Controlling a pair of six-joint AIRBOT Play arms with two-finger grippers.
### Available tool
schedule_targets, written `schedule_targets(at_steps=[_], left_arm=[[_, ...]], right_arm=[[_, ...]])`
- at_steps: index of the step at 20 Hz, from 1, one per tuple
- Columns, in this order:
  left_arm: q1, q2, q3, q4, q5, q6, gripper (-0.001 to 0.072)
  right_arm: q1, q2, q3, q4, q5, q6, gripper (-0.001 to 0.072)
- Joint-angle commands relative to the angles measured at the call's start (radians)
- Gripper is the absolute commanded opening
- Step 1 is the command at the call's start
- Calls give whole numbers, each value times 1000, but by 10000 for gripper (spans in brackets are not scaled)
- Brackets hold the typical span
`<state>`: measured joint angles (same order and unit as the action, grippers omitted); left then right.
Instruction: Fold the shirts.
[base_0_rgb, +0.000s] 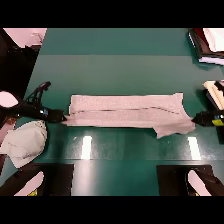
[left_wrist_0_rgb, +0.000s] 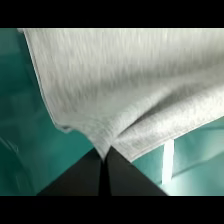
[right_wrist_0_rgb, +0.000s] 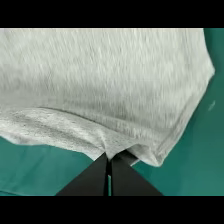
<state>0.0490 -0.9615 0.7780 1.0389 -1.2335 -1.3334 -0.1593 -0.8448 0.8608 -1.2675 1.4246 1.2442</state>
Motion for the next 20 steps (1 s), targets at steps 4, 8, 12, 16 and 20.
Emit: schedule_targets(at_steps=[4,8,12,16,20], left_arm=[[1,-226,175,-20,182,-2,22],[0,-346,236,-89,249,31,23],[1,-366,241,-139,421,19,478],[1,-365,326,-164,377,-2,547],[0,-365,373,-174,209,7,113]], right_arm=[[103,-337,253,10,-72,13,9],[103,-493,357,21,-72,34,11],[94,-615,451,118,-123,50,164],[38,-693,566,309,-103,44,468],[-57,-691,562,304,34,-24,468]])
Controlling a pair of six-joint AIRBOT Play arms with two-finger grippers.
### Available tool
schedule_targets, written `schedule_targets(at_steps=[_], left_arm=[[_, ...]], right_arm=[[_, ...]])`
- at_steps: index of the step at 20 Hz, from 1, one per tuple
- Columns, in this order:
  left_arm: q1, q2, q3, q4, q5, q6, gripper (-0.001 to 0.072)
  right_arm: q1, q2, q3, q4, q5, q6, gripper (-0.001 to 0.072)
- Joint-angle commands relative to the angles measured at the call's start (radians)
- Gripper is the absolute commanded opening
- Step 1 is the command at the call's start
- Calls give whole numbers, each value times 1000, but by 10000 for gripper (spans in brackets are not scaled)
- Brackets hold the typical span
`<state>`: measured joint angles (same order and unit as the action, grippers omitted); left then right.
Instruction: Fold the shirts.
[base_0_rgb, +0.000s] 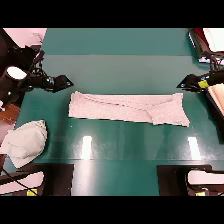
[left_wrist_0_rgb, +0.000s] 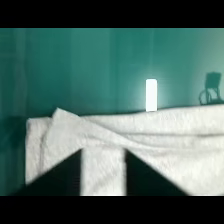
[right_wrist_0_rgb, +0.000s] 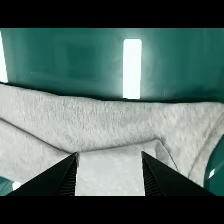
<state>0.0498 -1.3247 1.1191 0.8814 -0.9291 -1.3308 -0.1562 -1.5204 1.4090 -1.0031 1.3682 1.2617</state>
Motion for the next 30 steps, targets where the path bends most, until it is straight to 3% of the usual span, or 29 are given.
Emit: schedule_targets(at_steps=[1,5,9,15,19,22,24,25,27,30], left_arm=[[0,-3,32,-18,-122,13,31],[-22,-3,30,-27,-197,23,32],[-124,-3,30,-27,-192,22,31],[-240,-3,30,-26,-163,21,31],[-261,-3,30,-25,-161,21,30],[-261,-5,30,-21,-157,-7,23],[-261,-12,30,-21,-135,-17,22],[-265,-23,31,-22,-125,-37,22],[-296,-53,33,-23,-98,-57,22],[-387,-161,98,-22,-68,-57,21]], right_arm=[[-95,-16,-5,40,116,-57,468],[-221,-16,-158,42,103,-117,468],[-298,-21,-277,43,21,-200,466],[-256,-129,-280,47,49,-257,466],[-193,-146,-280,166,48,-305,465],[-154,-143,-278,161,50,-311,384],[-148,-141,-278,163,55,-311,52],[-148,-135,-278,165,58,-311,12],[-148,-93,-277,165,68,-296,11],[-123,-10,-217,165,100,-182,10]])
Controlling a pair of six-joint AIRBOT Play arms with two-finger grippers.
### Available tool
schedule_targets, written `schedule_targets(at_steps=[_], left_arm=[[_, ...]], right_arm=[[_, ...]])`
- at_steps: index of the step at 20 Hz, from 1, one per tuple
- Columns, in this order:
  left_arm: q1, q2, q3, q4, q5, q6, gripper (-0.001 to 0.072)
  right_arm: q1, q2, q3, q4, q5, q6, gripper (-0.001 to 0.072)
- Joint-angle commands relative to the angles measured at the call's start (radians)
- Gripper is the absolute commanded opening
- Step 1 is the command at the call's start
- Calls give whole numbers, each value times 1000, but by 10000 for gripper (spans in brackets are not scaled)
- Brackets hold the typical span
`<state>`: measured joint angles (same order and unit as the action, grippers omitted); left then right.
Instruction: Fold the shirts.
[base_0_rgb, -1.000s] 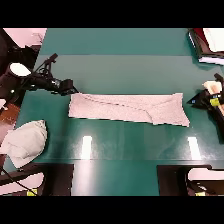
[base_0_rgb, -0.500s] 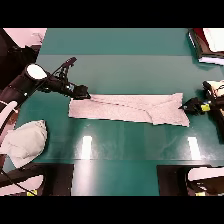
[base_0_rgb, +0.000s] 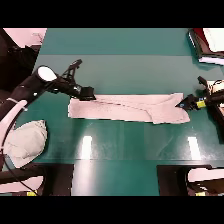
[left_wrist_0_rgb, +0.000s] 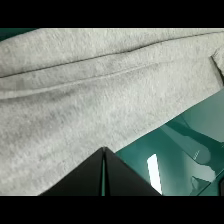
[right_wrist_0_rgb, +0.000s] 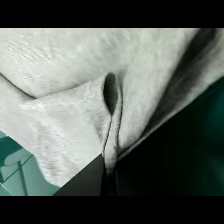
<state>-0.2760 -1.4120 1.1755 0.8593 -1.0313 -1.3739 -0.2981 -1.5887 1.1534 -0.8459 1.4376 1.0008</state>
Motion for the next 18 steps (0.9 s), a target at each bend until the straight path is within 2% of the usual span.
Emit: schedule_targets(at_steps=[1,4,9,18], left_arm=[[-92,-123,86,0,43,-14,21],[-182,-296,269,-5,48,-19,22],[-292,-499,472,-4,46,-35,21],[-302,-530,495,85,53,-44,22]], right_arm=[[40,87,80,8,50,101,10],[138,147,216,17,97,198,9],[369,169,433,16,133,285,9],[660,42,780,14,143,319,9]])
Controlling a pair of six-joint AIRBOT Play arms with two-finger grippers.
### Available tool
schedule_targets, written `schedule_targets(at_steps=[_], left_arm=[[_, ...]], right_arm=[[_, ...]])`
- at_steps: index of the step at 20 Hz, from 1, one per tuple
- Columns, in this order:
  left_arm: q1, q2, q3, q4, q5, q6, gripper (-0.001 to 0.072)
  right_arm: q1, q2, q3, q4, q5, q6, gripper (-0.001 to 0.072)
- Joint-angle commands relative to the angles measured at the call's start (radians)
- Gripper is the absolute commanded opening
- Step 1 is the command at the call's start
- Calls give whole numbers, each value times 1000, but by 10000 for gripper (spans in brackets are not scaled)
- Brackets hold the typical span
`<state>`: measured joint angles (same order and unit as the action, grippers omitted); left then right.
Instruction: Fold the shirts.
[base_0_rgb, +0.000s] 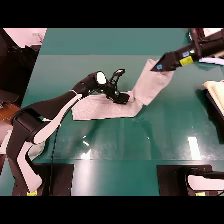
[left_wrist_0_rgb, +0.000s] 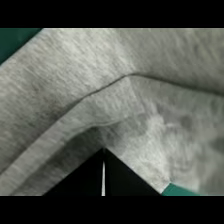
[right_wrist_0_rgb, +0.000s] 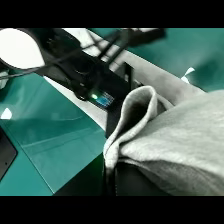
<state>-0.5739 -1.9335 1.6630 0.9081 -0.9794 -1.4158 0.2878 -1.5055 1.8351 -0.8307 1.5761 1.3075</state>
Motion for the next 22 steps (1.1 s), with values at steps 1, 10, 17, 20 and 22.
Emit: schedule_targets(at_steps=[1,10,17,20,22], left_arm=[[-4,-8,7,37,3,-2,22],[74,72,14,47,-48,1,21],[269,280,16,215,-151,2,22],[356,350,16,215,-266,37,22],[392,378,16,218,-354,80,22]], right_arm=[[91,-55,122,-2,4,13,9],[143,-103,170,0,8,12,9],[191,-112,162,-3,9,3,9],[230,-121,162,-3,-35,-15,9],[245,-121,162,-2,-74,-15,9]])
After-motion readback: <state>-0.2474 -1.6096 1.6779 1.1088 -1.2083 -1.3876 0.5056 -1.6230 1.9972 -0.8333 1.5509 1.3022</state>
